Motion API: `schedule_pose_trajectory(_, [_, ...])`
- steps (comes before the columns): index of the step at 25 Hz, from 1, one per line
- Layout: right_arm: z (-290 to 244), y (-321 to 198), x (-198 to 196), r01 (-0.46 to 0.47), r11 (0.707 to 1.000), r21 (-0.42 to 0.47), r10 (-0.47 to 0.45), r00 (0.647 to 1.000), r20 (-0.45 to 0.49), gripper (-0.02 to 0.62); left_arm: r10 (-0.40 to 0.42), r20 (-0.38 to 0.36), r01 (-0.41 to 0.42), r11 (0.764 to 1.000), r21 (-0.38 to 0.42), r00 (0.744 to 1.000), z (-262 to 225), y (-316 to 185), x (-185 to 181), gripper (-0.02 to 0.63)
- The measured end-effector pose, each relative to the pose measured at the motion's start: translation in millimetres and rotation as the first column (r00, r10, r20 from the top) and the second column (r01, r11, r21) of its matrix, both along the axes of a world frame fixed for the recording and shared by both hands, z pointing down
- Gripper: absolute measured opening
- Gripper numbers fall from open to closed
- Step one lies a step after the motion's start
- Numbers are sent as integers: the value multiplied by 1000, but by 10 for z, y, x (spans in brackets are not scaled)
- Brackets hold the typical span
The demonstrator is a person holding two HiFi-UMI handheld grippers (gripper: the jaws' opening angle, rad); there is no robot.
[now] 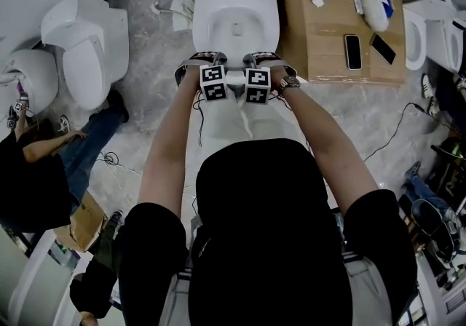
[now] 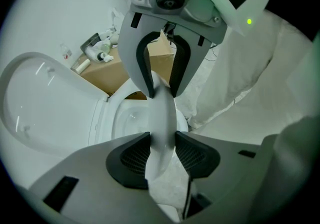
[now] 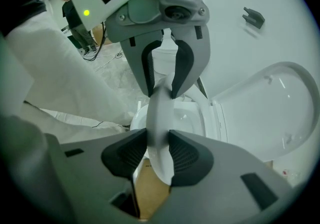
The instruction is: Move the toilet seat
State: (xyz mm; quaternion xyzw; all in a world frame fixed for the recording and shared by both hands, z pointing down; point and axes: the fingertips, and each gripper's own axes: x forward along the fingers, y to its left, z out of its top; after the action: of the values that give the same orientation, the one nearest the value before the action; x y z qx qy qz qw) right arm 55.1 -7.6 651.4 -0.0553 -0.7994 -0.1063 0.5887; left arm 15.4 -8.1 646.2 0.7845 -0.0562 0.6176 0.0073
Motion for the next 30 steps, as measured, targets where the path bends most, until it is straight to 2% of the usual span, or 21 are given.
schedule_pose_trajectory(13, [-248, -134, -3, -39, 999, -14, 39, 999, -30, 140, 31, 12, -31, 1000, 2, 999, -224, -133, -22, 147])
schedule_pose_trajectory(22, [-371, -307, -35, -65, 998, 20, 65, 998, -17, 132, 42, -27, -41, 998, 41, 999, -395, -272, -67, 137])
schedule_pose_trajectory(30, [-521, -434, -39, -62, 998, 13, 63, 998, -26, 129, 64, -62, -61, 997, 42, 996, -551, -389, -82, 130])
